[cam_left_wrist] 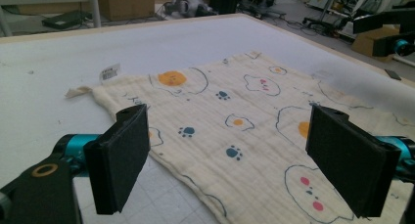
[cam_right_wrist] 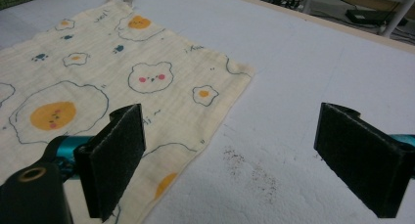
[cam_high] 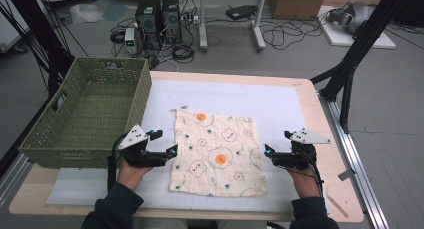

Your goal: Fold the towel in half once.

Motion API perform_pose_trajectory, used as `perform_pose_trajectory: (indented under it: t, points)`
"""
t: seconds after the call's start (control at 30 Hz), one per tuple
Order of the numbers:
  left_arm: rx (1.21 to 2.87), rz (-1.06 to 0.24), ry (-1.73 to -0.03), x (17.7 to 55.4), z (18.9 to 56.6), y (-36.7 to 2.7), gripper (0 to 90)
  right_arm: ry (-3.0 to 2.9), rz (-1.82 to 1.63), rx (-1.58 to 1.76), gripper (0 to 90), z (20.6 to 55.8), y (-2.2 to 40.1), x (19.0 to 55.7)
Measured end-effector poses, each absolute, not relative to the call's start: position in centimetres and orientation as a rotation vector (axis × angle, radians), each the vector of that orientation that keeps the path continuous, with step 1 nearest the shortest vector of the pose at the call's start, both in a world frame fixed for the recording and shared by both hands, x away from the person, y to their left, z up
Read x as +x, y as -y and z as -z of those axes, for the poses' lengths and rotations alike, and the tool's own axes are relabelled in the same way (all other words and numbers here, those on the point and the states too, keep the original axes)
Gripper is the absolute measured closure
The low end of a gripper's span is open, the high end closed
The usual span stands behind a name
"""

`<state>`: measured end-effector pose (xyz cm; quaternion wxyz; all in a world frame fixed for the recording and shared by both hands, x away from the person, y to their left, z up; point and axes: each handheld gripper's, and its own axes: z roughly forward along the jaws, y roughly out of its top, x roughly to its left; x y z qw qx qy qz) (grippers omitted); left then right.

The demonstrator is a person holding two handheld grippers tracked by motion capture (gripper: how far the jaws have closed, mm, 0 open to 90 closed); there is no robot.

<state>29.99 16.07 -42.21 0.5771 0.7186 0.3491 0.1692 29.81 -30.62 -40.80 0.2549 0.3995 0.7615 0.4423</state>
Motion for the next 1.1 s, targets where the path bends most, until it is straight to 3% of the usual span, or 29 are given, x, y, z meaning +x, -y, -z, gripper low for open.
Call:
perform_pose_trajectory:
  t: [0.47, 0.87, 1.0, 1.1]
  points:
    - [1.686, -0.376, -0.872, 30.8, 42.3, -16.1, 16.9, -2.084, -1.196, 1.097, 11.1, 40.8, 30.7, 30.0]
    - [1.642, -0.391, -0.965, 35.6, 40.1, -14.9, 21.0, -2.089, -1.212, 1.099, 11.1, 40.7, 30.8, 30.3]
    - [1.672, -0.430, -0.993, 37.6, 39.6, -14.3, 29.0, -2.101, -1.217, 1.104, 11.1, 40.7, 30.8, 30.4]
    - [1.703, -0.442, -1.017, 38.8, 39.6, -13.7, 30.0, -2.104, -1.223, 1.108, 11.1, 40.8, 30.9, 30.6]
